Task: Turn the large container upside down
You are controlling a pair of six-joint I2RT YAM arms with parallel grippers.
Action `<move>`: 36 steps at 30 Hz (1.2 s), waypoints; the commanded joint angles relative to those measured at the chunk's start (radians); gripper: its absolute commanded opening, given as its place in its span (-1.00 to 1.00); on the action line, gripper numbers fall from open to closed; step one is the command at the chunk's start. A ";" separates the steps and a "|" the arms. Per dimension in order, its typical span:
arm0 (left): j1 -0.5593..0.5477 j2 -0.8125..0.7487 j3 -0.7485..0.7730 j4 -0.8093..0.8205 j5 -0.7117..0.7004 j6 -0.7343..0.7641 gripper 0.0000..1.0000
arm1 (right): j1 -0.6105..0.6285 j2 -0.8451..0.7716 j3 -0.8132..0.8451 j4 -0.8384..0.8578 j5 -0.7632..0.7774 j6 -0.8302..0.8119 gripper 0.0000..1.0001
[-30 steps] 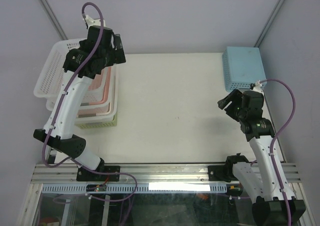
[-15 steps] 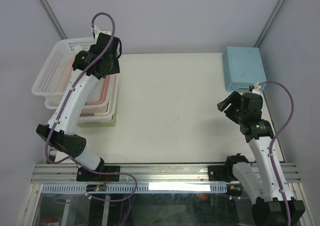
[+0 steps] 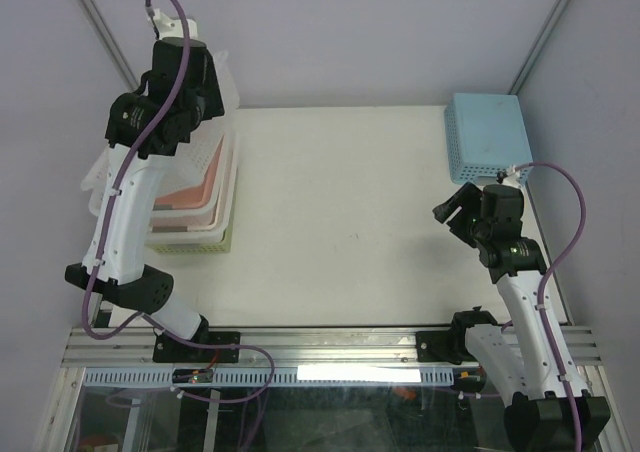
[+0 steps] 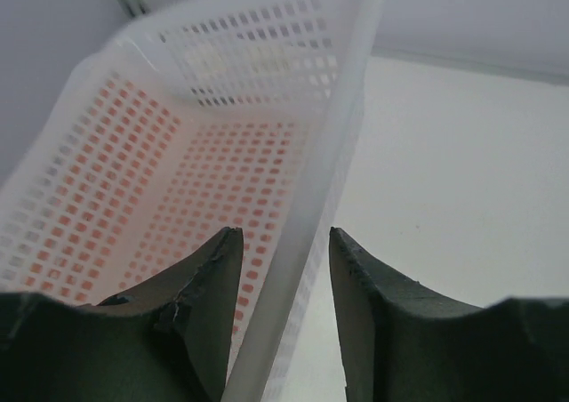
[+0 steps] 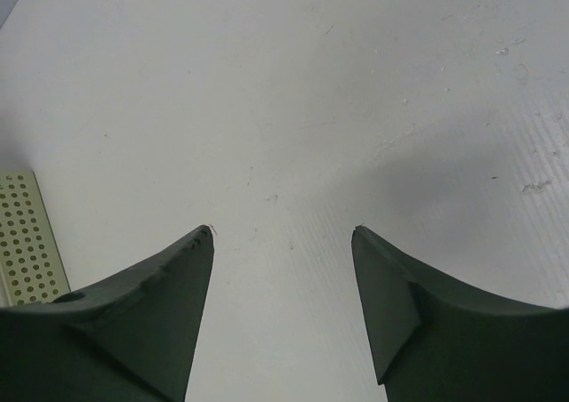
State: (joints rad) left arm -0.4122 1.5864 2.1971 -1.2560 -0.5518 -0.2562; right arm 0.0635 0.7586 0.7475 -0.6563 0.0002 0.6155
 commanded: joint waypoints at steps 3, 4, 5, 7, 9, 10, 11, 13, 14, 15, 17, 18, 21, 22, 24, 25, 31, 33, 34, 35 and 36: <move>-0.057 -0.012 0.164 0.186 0.029 0.092 -1.00 | 0.004 -0.011 0.016 0.032 -0.019 0.020 0.34; -0.070 -0.012 0.173 0.210 0.043 0.097 -1.00 | 0.004 -0.013 0.019 0.031 -0.018 0.022 0.34; -0.085 -0.010 0.181 0.232 0.053 0.102 -1.00 | 0.004 -0.015 0.024 0.024 -0.015 0.023 0.34; -0.117 -0.002 0.194 0.274 0.069 0.114 -1.00 | 0.005 -0.021 0.032 0.014 -0.005 0.024 0.34; -0.146 0.013 0.207 0.302 0.076 0.129 -1.00 | 0.004 -0.026 0.037 0.005 0.002 0.024 0.34; -0.159 0.023 0.217 0.306 0.076 0.137 -1.00 | 0.005 -0.029 0.039 0.000 0.003 0.024 0.34; -0.171 0.031 0.223 0.306 0.074 0.144 -1.00 | 0.005 -0.032 0.039 -0.003 0.005 0.024 0.34; -0.178 0.040 0.217 0.305 0.066 0.152 -1.00 | 0.005 -0.038 0.037 -0.011 0.010 0.025 0.34; -0.178 0.043 0.212 0.300 0.062 0.153 -1.00 | 0.005 -0.041 0.036 -0.014 0.010 0.026 0.34; -0.178 0.043 0.203 0.297 0.060 0.152 -1.00 | 0.005 -0.043 0.033 -0.015 0.011 0.026 0.34; -0.180 0.039 0.182 0.288 0.062 0.152 -0.61 | 0.005 -0.043 0.027 -0.014 0.010 0.026 0.34; -0.180 0.037 0.170 0.280 0.061 0.152 -0.32 | 0.004 -0.040 0.026 -0.015 0.009 0.026 0.34; -0.180 0.028 0.132 0.250 0.044 0.150 0.69 | 0.005 -0.030 0.032 -0.016 0.000 0.023 0.34; -0.180 0.024 0.118 0.236 0.033 0.145 0.88 | 0.005 -0.026 0.035 -0.015 0.000 0.022 0.34; -0.179 0.012 0.082 0.205 0.008 0.128 0.98 | 0.005 -0.020 0.038 -0.010 -0.005 0.020 0.34; -0.178 0.010 0.067 0.180 -0.001 0.115 0.98 | 0.004 -0.016 0.044 -0.011 -0.007 0.018 0.34; -0.169 0.011 -0.006 0.029 0.021 0.001 0.98 | 0.005 -0.005 0.072 -0.019 -0.006 0.000 0.35; -0.168 -0.003 -0.032 0.010 0.000 -0.024 0.97 | 0.005 -0.004 0.076 -0.022 -0.006 -0.002 0.34; -0.167 -0.011 -0.051 0.004 -0.013 -0.036 0.91 | 0.006 -0.005 0.075 -0.022 -0.008 -0.001 0.34; -0.165 -0.021 -0.069 0.002 -0.020 -0.043 0.83 | 0.005 -0.006 0.075 -0.022 -0.009 0.000 0.34; -0.164 -0.031 -0.083 -0.001 -0.026 -0.047 0.74 | 0.006 -0.005 0.075 -0.021 -0.012 0.002 0.34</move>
State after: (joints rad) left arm -0.5873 1.6272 2.1540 -1.2182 -0.5274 -0.2443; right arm 0.0635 0.7567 0.7757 -0.6968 -0.0048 0.6270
